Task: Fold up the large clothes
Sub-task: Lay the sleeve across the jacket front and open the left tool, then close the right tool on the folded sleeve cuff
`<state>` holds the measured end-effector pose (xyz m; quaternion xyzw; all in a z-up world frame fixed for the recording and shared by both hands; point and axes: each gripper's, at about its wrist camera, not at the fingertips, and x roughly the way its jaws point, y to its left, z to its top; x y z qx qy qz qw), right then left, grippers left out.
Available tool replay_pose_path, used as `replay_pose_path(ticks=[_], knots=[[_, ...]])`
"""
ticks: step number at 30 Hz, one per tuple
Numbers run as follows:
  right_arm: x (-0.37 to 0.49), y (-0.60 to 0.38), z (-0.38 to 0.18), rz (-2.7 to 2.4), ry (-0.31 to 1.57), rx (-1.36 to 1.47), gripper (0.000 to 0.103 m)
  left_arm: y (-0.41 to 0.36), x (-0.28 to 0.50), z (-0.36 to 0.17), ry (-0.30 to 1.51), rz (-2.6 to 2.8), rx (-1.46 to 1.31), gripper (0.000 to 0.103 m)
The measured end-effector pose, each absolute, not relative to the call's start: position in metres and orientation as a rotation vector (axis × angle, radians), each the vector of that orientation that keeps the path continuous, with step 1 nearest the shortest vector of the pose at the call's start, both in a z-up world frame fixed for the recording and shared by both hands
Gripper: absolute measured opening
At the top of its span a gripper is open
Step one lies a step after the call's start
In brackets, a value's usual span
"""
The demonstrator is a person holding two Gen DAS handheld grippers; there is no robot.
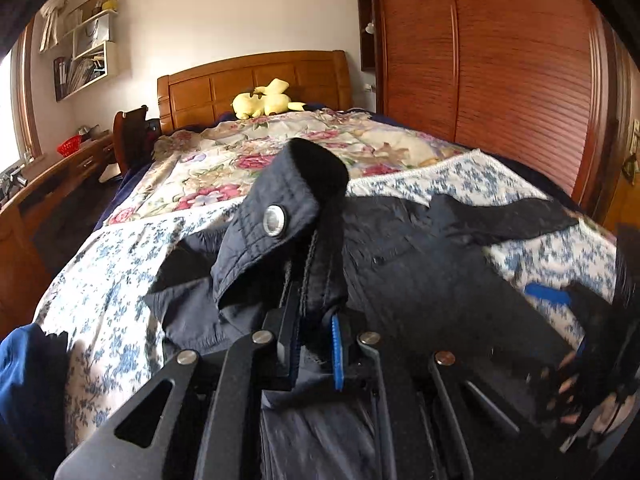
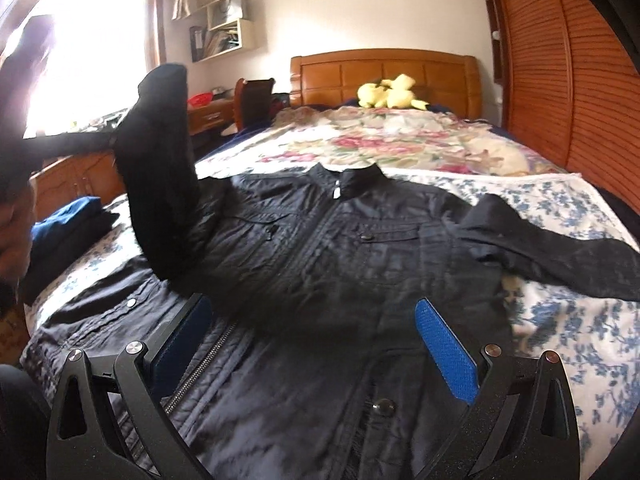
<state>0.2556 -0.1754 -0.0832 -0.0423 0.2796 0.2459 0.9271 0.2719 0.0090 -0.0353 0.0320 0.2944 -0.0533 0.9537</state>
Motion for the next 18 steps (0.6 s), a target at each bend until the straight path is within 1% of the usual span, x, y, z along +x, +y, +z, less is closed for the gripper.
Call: replay_pose_path(ticks=[4, 5, 6, 8, 9, 10, 18], knots=[[0.250, -0.175, -0.077, 0.489, 0.569, -0.100, 0.103, 0.005, 0.251, -0.044, 0.601, -0.129, 0.067, 0.019], [0.249, -0.173, -0.076, 0.487, 0.569, -0.103, 0.103, 0.007, 0.245, -0.046, 0.599, -0.137, 0.056, 0.024], [0.249, -0.172, -0.076, 0.486, 0.569, -0.106, 0.103, 0.007, 0.242, -0.049, 0.598, -0.144, 0.046, 0.026], [0.248, -0.169, -0.076, 0.485, 0.573, -0.114, 0.103, 0.012, 0.229, -0.054, 0.591, -0.162, 0.013, 0.037], [0.248, -0.165, -0.076, 0.487, 0.576, -0.119, 0.103, 0.016, 0.222, -0.057, 0.589, -0.165, -0.003, 0.039], [0.248, -0.163, -0.077, 0.490, 0.578, -0.123, 0.103, 0.019, 0.218, -0.060, 0.588, -0.169, -0.013, 0.040], [0.248, -0.136, -0.091, 0.520, 0.617, -0.161, 0.103, 0.053, 0.181, -0.078, 0.583, -0.111, -0.034, 0.041]])
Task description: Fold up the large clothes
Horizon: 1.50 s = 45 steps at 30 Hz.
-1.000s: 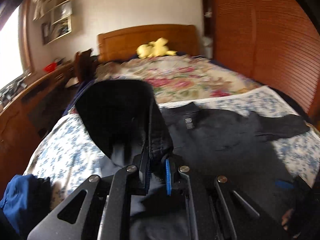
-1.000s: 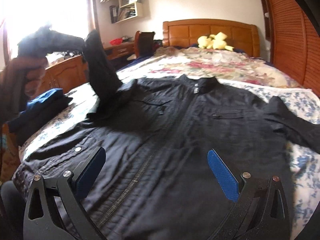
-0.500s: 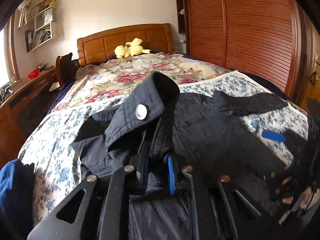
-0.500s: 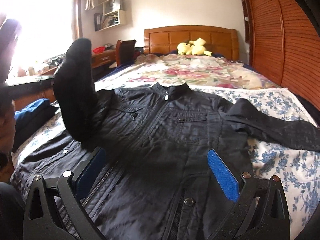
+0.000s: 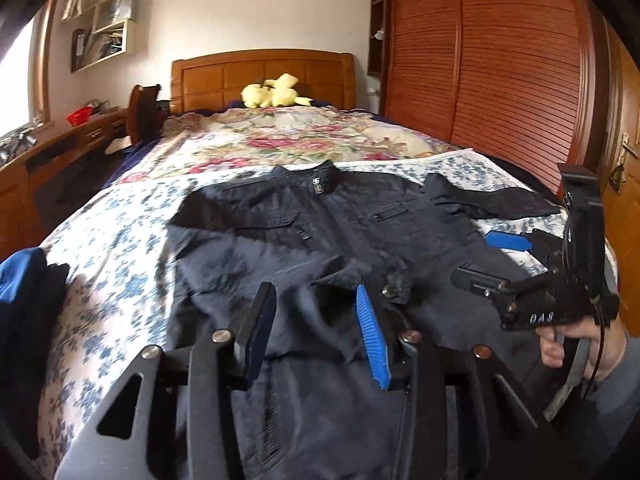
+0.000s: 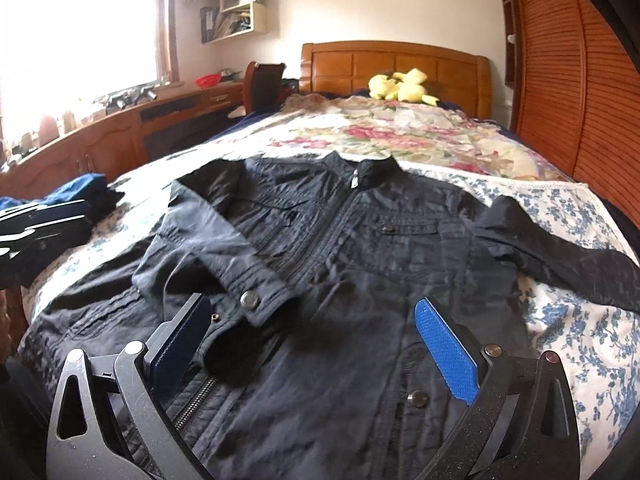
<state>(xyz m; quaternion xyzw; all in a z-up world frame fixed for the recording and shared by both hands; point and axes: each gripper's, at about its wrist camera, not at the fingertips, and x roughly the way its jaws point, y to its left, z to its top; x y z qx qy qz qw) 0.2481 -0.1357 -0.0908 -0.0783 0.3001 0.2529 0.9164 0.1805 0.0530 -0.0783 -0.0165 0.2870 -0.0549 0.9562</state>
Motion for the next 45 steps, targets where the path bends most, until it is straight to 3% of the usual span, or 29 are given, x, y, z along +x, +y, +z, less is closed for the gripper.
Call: replay_pose_path(ticks=[9, 13, 19, 21, 22, 23, 25, 27, 28, 45], knots=[[0.260, -0.095, -0.114, 0.562, 0.674, -0.211, 0.102, 0.089, 0.155, -0.087, 0.573, -0.067, -0.048, 0.045], [0.278, -0.081, -0.122, 0.577, 0.703, -0.214, 0.102, 0.101, 0.151, -0.087, 0.565, -0.067, -0.073, 0.055], [0.308, -0.073, -0.142, 0.581, 0.777, -0.193, 0.098, 0.111, 0.146, -0.090, 0.558, -0.028, -0.069, 0.056], [0.314, -0.072, -0.149, 0.599, 0.813, -0.175, 0.092, 0.113, 0.145, -0.091, 0.559, -0.018, -0.068, 0.056], [0.317, -0.072, -0.155, 0.614, 0.839, -0.164, 0.083, 0.115, 0.145, -0.092, 0.560, -0.019, -0.073, 0.056], [0.318, -0.072, -0.157, 0.625, 0.855, -0.159, 0.068, 0.117, 0.146, -0.092, 0.563, -0.018, -0.077, 0.056], [0.317, -0.071, -0.160, 0.647, 0.868, -0.157, 0.052, 0.118, 0.146, -0.093, 0.565, -0.017, -0.081, 0.056], [0.313, -0.074, -0.156, 0.643, 0.843, -0.149, 0.027, 0.117, 0.146, -0.092, 0.563, -0.016, -0.080, 0.056], [0.312, -0.077, -0.153, 0.672, 0.838, -0.128, 0.009, 0.117, 0.146, -0.092, 0.563, -0.016, -0.081, 0.056], [0.229, -0.153, -0.052, 0.722, 0.519, -0.067, 0.005, 0.083, 0.163, -0.086, 0.558, -0.064, -0.061, 0.056]])
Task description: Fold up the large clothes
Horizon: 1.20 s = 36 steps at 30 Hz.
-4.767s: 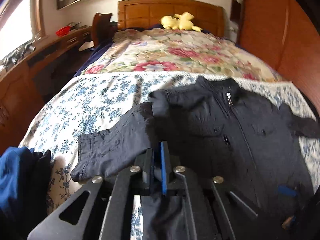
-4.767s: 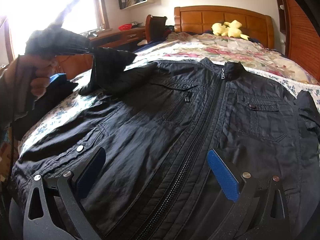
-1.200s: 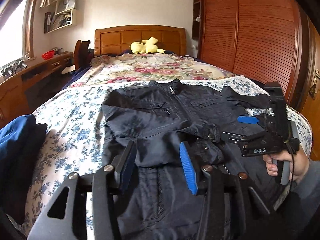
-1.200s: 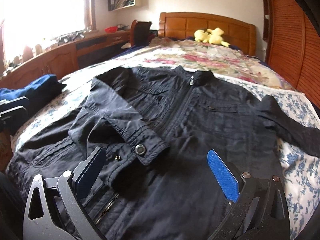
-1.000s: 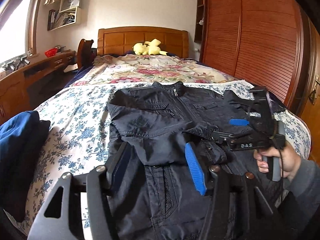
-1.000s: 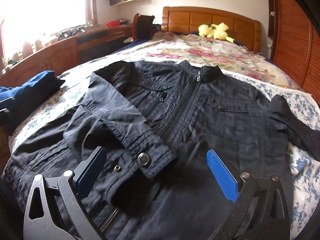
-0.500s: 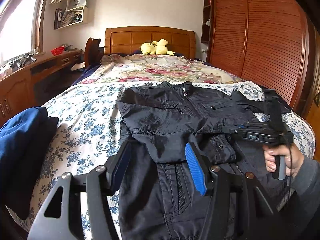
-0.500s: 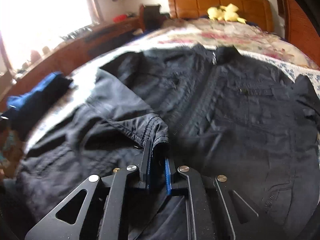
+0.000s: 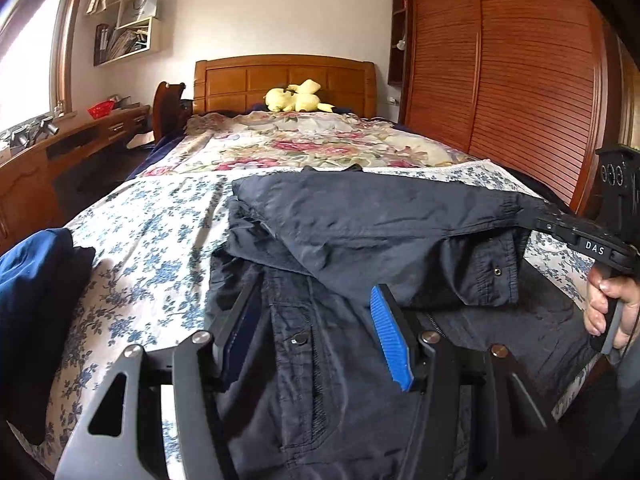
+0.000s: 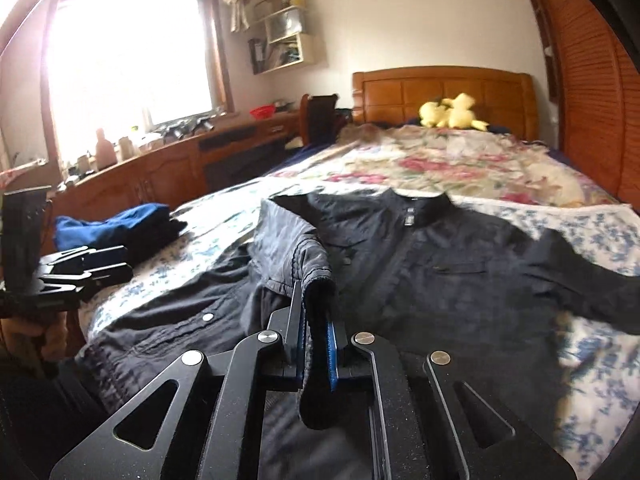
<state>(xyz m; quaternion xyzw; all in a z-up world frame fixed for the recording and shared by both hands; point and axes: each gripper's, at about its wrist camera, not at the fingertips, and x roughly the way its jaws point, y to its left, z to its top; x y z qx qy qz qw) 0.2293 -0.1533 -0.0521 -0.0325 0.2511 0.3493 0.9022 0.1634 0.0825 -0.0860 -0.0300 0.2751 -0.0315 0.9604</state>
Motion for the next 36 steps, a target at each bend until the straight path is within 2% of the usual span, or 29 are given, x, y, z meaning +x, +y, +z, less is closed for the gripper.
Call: replay_pose_path(ticks=[5, 11, 15, 16, 17, 19, 27, 36], knots=[[0.229, -0.184, -0.057, 0.610, 0.559, -0.097, 0.005, 0.060, 0.173, -0.085, 0.558, -0.093, -0.044, 0.056], [0.246, -0.205, -0.091, 0.497, 0.678, -0.139, 0.006, 0.032, 0.185, -0.084, 0.561, -0.129, -0.016, 0.056], [0.248, -0.212, -0.102, 0.464, 0.700, -0.159, 0.012, 0.017, 0.189, -0.085, 0.568, -0.145, -0.001, 0.056], [0.247, -0.213, -0.102, 0.453, 0.694, -0.170, 0.020, 0.015, 0.190, -0.086, 0.570, -0.150, 0.002, 0.056], [0.246, -0.213, -0.102, 0.446, 0.690, -0.176, 0.033, 0.012, 0.190, -0.086, 0.572, -0.153, 0.005, 0.056], [0.243, -0.216, -0.100, 0.445, 0.673, -0.171, 0.048, 0.007, 0.192, -0.087, 0.577, -0.159, 0.010, 0.056], [0.244, -0.205, -0.103, 0.517, 0.680, -0.181, 0.049, 0.000, 0.195, -0.089, 0.589, -0.164, 0.016, 0.056], [0.255, -0.193, -0.138, 0.533, 0.829, -0.200, 0.049, 0.001, 0.195, -0.090, 0.593, -0.164, 0.015, 0.056]])
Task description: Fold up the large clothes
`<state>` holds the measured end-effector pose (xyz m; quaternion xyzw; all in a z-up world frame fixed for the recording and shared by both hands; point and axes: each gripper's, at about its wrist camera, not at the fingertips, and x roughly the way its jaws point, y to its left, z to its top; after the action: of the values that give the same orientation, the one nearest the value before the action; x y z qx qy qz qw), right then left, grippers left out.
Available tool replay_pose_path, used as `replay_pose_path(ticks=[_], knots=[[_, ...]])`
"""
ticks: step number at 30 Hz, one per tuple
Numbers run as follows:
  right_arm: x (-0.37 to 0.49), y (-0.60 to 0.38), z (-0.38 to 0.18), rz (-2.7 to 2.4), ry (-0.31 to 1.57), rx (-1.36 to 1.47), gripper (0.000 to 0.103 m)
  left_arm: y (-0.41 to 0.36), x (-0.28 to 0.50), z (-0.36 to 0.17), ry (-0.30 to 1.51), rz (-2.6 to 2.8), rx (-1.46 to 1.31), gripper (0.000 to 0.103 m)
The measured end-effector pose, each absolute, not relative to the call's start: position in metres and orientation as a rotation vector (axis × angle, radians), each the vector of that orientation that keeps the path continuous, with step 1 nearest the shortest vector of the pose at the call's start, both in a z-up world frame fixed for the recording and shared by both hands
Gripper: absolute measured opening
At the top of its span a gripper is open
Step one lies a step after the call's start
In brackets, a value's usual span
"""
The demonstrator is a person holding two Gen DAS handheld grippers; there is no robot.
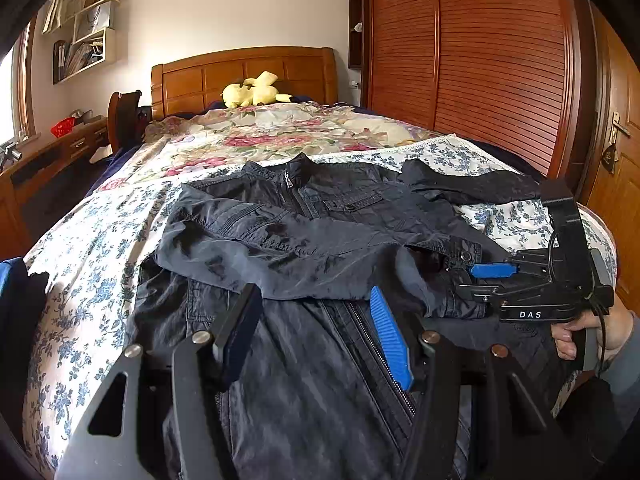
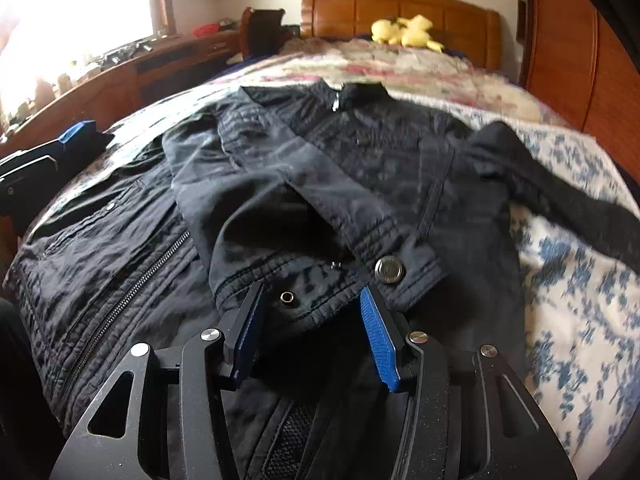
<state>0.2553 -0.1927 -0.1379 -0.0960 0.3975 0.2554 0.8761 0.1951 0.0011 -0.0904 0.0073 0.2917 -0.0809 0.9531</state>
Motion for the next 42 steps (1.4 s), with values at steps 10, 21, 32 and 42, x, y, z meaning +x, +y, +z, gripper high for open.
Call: replay_pose_path(ticks=[10, 21, 32, 42], knots=[[0.253, -0.188, -0.148, 0.578, 0.894, -0.207, 0.008, 0.000, 0.196, -0.092, 0.599, -0.166, 0.020, 0.056], [0.248, -0.196, -0.139, 0.542, 0.852, -0.241, 0.000, 0.000, 0.197, -0.092, 0.599, -0.166, 0.021, 0.056], [0.262, -0.197, -0.148, 0.502, 0.873, -0.194, 0.057, -0.005, 0.199, -0.096, 0.607, -0.171, 0.033, 0.056], [0.253, -0.183, -0.153, 0.606, 0.896, -0.240, 0.002, -0.010, 0.201, -0.096, 0.610, -0.174, 0.036, 0.056]])
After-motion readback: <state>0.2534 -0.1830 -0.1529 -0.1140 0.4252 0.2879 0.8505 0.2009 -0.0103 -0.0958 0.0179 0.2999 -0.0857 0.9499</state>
